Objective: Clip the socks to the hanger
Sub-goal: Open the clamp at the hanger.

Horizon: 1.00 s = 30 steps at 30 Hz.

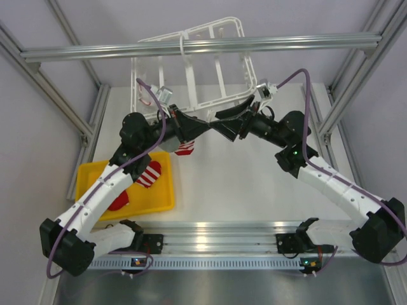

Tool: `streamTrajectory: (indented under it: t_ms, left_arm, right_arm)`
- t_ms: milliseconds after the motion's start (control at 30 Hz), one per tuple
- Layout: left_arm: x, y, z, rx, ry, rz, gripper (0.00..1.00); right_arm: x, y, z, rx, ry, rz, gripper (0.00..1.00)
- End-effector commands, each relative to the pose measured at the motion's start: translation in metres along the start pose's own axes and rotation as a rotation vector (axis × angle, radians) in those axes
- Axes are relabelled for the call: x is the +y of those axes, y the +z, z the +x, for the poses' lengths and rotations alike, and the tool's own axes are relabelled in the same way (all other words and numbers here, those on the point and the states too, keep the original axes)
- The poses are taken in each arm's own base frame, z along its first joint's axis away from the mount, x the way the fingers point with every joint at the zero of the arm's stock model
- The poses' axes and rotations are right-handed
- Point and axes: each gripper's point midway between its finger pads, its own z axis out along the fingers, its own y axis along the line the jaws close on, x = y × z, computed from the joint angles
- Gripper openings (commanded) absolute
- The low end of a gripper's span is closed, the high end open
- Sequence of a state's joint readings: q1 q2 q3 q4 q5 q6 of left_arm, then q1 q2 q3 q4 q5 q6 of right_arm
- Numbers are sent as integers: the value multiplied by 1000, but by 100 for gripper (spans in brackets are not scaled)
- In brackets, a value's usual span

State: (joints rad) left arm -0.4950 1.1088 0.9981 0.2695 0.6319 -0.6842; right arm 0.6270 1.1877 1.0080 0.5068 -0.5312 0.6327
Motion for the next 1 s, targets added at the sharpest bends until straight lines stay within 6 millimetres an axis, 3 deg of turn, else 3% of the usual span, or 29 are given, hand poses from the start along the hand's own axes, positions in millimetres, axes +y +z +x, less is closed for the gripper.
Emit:
streamTrajectory:
  t_ms: [0,167,300,467,500,600,667,767,800,867,900,967]
  left_arm:
    - [-38,-6,5,52,-4,164,0]
    - [-37,-9,10,61,-10,160,0]
    - [-33,-9,16,78,-26,156,0]
    - [-29,-7,26,119,-46,163,0]
    - [-28,-8,27,123,-46,158,0]
    - [-22,-7,24,122,-20,113,0]
    - [-14,-7,24,119,-23,57,14]
    - [-13,-10,19,102,22,37,27]
    - [-11,-13,15,80,48,7,40]
    - [-6,-16,10,49,84,-40,51]
    - [-1,-20,3,17,134,-83,62]
    - [0,-23,-1,-1,192,-113,63]
  right_arm:
    - [-4,5,-4,-23,-9,-28,61]
    - [-4,8,-11,-51,-29,-26,46]
    - [-3,9,-17,-65,-37,-24,23]
    - [-7,10,-17,-68,-35,0,8]
    - [-8,10,-15,-65,-34,1,1]
    - [-9,10,-16,-68,-28,10,0]
    - [-9,10,-15,-66,-24,12,0]
    - [-11,10,-16,-70,-17,24,0]
    - [-12,10,-17,-72,-17,28,0]
    - [-14,11,-18,-75,-1,45,0]
    - [-15,11,-19,-78,4,50,0]
    - [-18,12,-19,-78,18,73,0]
